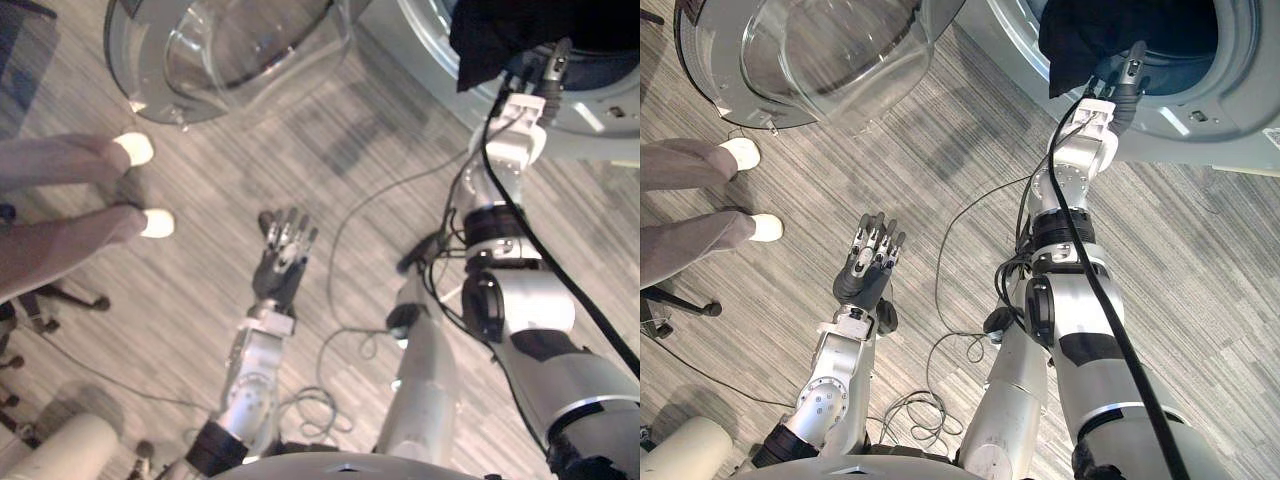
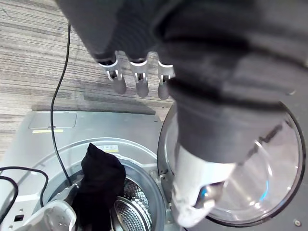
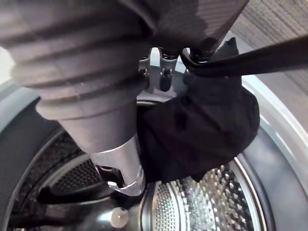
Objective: Pick up the laundry basket with both hands and put the clothes into the washing machine.
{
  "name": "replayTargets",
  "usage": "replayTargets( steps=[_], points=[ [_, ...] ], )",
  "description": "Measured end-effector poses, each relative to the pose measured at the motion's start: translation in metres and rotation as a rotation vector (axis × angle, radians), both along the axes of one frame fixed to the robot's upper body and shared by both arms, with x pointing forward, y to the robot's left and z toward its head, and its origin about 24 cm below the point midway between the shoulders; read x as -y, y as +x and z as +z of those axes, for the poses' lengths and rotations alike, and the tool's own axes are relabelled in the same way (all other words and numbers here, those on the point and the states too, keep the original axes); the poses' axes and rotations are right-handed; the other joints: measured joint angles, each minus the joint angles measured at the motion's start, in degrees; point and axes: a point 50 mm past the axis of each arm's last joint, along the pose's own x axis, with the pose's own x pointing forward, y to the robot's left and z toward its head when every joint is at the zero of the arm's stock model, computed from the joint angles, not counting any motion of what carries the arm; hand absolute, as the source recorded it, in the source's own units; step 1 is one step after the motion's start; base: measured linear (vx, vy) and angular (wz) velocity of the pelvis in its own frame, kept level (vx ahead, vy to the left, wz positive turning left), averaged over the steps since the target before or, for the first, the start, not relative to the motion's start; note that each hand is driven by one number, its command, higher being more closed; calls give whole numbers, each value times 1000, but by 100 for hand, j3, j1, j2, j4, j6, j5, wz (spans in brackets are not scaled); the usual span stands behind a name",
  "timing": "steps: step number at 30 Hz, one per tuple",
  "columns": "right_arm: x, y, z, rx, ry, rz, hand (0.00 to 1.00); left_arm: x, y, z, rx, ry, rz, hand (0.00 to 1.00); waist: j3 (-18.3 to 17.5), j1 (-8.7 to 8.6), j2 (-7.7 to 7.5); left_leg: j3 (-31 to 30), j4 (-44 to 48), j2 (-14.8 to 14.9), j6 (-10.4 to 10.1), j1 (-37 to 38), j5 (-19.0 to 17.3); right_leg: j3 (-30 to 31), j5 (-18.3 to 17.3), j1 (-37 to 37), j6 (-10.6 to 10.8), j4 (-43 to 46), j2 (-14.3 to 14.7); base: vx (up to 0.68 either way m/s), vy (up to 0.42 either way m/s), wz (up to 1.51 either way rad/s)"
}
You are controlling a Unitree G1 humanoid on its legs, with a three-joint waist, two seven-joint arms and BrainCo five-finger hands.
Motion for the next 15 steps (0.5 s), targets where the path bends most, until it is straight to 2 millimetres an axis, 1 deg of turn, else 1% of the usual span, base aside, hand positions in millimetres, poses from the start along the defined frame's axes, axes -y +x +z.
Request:
replayTargets(
  steps=[2,4,5,6,8,10,11,12,13,14,15],
  points=[
    [-3,1,-8,-17,-13,16,0,1,2,-1,-2,9,-5,0,0,-11,0,0,1,4,1,8,-1,-6,11,23,-1,-32,13,-18,-3,-1],
    [-14,2,-42,-84,-24,46,0,2,5,1,5,15,-8,0,-1,-39,-4,4,2,29,10,61,-8,-17,24,100,-5,-92,59,-31,-6,-4],
    [-18,1,-55,-115,-20,57,0,2,6,1,9,15,-7,0,-3,-45,-6,11,2,39,8,89,-10,-12,25,124,-5,-102,72,-19,-10,-14],
    [-26,-2,-88,-192,-15,88,0,0,7,2,12,16,1,0,-38,-63,-79,66,3,67,-15,138,-28,42,24,123,-6,-104,99,-16,-20,-21],
    [-47,-13,-138,-318,-67,163,0,-4,8,1,10,28,16,0,-119,-130,-242,168,5,116,-33,234,-72,139,14,117,-17,-104,156,-14,-41,-30],
    [-69,-37,-188,-422,-167,260,0,-10,10,-1,15,57,43,0,-209,-224,-417,279,8,170,-63,346,-128,256,-18,118,-35,-82,211,0,-39,-31],
    [-80,-56,-220,-499,-210,323,0,-14,11,-2,20,86,58,0,-266,-317,-523,333,130,210,-90,400,-246,320,-78,124,-58,-8,226,4,-33,-35],
    [-90,-78,-252,-587,-235,378,0,-20,14,-7,19,134,70,0,-325,-385,-631,373,476,301,-84,395,-445,417,-131,150,-71,71,240,-1,-37,-33],
    [-94,-89,-266,-630,-235,399,0,-23,15,-10,13,152,76,0,-342,-414,-663,393,684,358,-99,409,-571,462,-151,202,-83,90,261,-18,-55,-44],
    [-99,-109,-290,-703,-249,443,0,-30,18,-15,1,210,93,0,-341,-458,-695,455,1104,513,-146,525,-856,566,-168,395,-101,87,330,-53,-85,-55],
    [-101,-124,-306,-763,-267,478,0,-37,20,-19,-6,252,115,0,-364,-471,-729,524,1430,643,-203,642,-1106,663,-173,549,-109,69,399,-73,-110,-82]
  ],
)
